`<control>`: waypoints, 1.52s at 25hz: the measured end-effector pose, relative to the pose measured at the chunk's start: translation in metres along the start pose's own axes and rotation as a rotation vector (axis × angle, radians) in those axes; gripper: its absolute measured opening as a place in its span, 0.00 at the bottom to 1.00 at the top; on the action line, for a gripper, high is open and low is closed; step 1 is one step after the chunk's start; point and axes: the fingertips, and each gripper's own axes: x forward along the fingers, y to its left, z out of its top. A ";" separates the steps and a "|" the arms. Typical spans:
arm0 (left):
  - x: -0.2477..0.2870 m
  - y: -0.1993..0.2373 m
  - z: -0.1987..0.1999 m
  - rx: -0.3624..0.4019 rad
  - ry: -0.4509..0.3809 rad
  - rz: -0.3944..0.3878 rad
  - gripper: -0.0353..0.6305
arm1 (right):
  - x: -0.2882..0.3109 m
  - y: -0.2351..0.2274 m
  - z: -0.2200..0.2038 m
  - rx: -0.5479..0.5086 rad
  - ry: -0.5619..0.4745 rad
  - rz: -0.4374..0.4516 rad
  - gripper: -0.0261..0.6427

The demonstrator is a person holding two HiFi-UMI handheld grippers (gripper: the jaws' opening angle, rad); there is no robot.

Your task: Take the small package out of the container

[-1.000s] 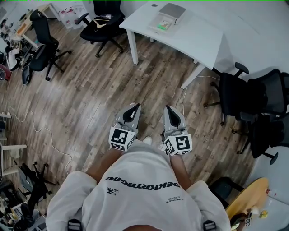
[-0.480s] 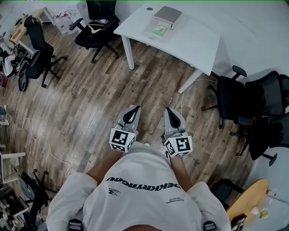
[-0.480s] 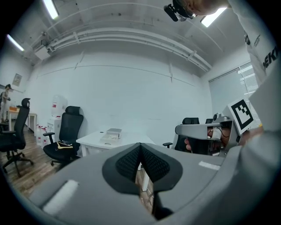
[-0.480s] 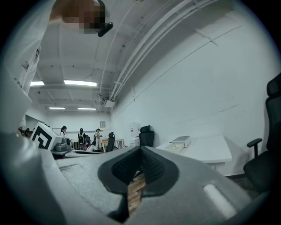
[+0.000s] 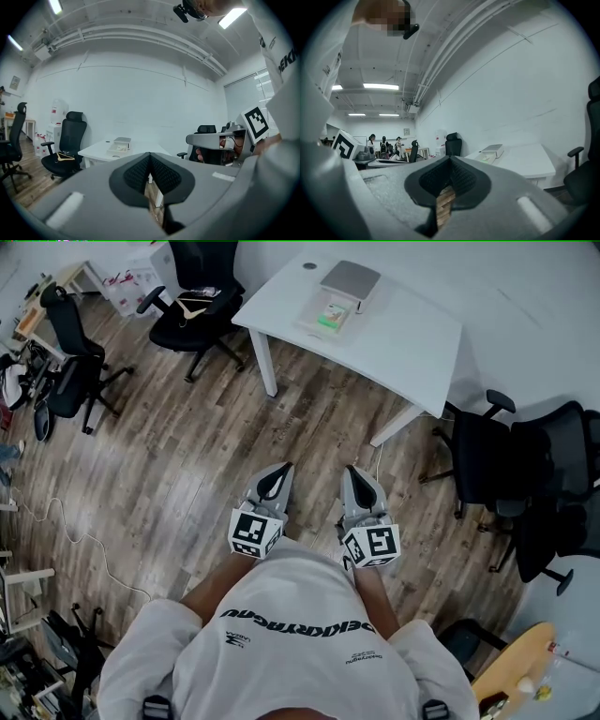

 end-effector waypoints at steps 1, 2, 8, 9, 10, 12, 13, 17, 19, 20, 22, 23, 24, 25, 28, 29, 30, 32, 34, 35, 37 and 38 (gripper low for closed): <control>0.007 0.008 0.003 0.000 0.000 -0.001 0.06 | 0.009 -0.003 0.002 0.000 0.000 -0.003 0.04; 0.014 0.015 0.006 0.000 0.001 -0.002 0.06 | 0.018 -0.005 0.004 0.001 0.000 -0.005 0.04; 0.053 0.061 0.027 -0.007 0.014 -0.024 0.06 | 0.077 -0.016 0.018 -0.010 0.015 -0.032 0.04; 0.059 0.069 0.031 -0.006 0.013 -0.028 0.06 | 0.086 -0.018 0.020 -0.006 0.014 -0.039 0.04; 0.065 0.076 0.034 -0.004 0.014 -0.033 0.06 | 0.096 -0.020 0.022 -0.002 0.012 -0.046 0.04; 0.078 0.090 0.038 0.000 0.018 -0.046 0.06 | 0.113 -0.026 0.026 0.005 0.011 -0.064 0.04; 0.085 0.097 0.040 0.000 0.022 -0.053 0.06 | 0.121 -0.028 0.028 0.007 0.011 -0.075 0.04; 0.112 0.125 0.047 0.001 0.032 -0.080 0.06 | 0.156 -0.038 0.032 0.003 0.018 -0.113 0.04; 0.125 0.138 0.051 0.004 0.035 -0.093 0.06 | 0.172 -0.044 0.034 0.002 0.020 -0.132 0.04; 0.131 0.144 0.052 0.004 0.035 -0.097 0.06 | 0.179 -0.047 0.035 0.002 0.020 -0.141 0.04; 0.140 0.157 0.056 0.000 0.033 -0.103 0.06 | 0.193 -0.049 0.037 0.000 0.019 -0.155 0.04; 0.144 0.163 0.058 -0.001 0.032 -0.106 0.06 | 0.200 -0.050 0.038 -0.002 0.018 -0.159 0.04; 0.149 0.169 0.059 -0.002 0.032 -0.110 0.06 | 0.206 -0.051 0.040 -0.004 0.018 -0.162 0.04; 0.154 0.174 0.060 -0.001 0.034 -0.113 0.06 | 0.213 -0.051 0.041 -0.006 0.018 -0.165 0.04; 0.167 0.190 0.062 0.000 0.038 -0.117 0.06 | 0.230 -0.055 0.043 -0.007 0.021 -0.173 0.04; 0.171 0.194 0.063 0.001 0.037 -0.119 0.06 | 0.235 -0.056 0.044 -0.006 0.022 -0.177 0.04; 0.175 0.198 0.064 0.000 0.036 -0.124 0.06 | 0.240 -0.056 0.044 -0.005 0.023 -0.181 0.04; 0.181 0.204 0.064 -0.003 0.036 -0.132 0.06 | 0.249 -0.056 0.044 -0.009 0.026 -0.184 0.04; 0.186 0.208 0.063 -0.010 0.038 -0.139 0.06 | 0.255 -0.054 0.043 -0.014 0.030 -0.181 0.04; 0.188 0.209 0.062 -0.015 0.041 -0.146 0.06 | 0.258 -0.054 0.043 -0.014 0.031 -0.178 0.04; 0.194 0.211 0.061 -0.018 0.044 -0.158 0.06 | 0.263 -0.057 0.041 -0.013 0.032 -0.174 0.04; 0.196 0.211 0.060 -0.019 0.045 -0.162 0.06 | 0.264 -0.058 0.040 -0.011 0.035 -0.172 0.04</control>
